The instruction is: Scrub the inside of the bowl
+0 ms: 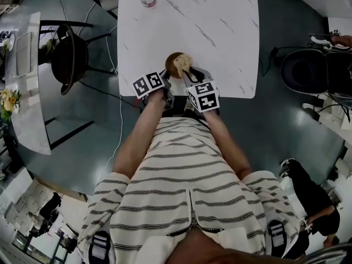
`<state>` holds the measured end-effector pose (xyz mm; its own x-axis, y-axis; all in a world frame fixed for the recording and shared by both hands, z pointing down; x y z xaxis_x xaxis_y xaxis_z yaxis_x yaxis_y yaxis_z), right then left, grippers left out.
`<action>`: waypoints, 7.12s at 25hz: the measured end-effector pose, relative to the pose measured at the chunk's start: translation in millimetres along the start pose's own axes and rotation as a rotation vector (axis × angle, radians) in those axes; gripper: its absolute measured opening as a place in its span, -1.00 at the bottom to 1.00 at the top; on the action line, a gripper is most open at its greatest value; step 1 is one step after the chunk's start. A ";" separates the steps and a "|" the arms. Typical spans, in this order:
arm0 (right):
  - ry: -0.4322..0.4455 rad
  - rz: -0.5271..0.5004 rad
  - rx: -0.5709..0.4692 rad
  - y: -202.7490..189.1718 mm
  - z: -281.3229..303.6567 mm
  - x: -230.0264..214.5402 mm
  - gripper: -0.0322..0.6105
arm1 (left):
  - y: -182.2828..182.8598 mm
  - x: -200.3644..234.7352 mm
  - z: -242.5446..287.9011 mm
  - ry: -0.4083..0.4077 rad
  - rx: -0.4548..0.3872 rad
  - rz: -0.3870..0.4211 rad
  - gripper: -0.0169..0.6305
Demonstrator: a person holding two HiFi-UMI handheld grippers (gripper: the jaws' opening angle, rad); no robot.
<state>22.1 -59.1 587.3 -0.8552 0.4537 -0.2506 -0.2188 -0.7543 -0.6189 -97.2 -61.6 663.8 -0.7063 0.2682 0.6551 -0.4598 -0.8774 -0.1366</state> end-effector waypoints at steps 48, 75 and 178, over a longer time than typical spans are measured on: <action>0.139 -0.101 0.099 -4.1 60.5 8.3 -0.61 | 2.1 -2.8 3.5 0.035 -0.032 -0.018 -0.92; 0.071 -0.285 0.182 13.1 61.4 -10.4 -0.61 | 1.9 -7.5 4.5 0.051 -0.040 -0.003 -0.92; 0.300 -1.251 0.481 -6.6 65.3 6.9 -0.60 | 1.9 -11.9 4.8 0.043 -0.060 0.018 -0.93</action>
<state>-13.1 -82.0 638.3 0.1507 0.9844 0.0904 -0.9540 0.1688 -0.2478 -87.1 -68.3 659.3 -0.7366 0.2711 0.6196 -0.4779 -0.8569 -0.1933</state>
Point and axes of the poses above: the fingertips, and each gripper's own axes: z forward along the fingers, x to its left, y out of its top, the point moved 4 cm from there along -z, backward along the fingers, and after that the axes turned 1 degree about z, right-handed, at the moved point
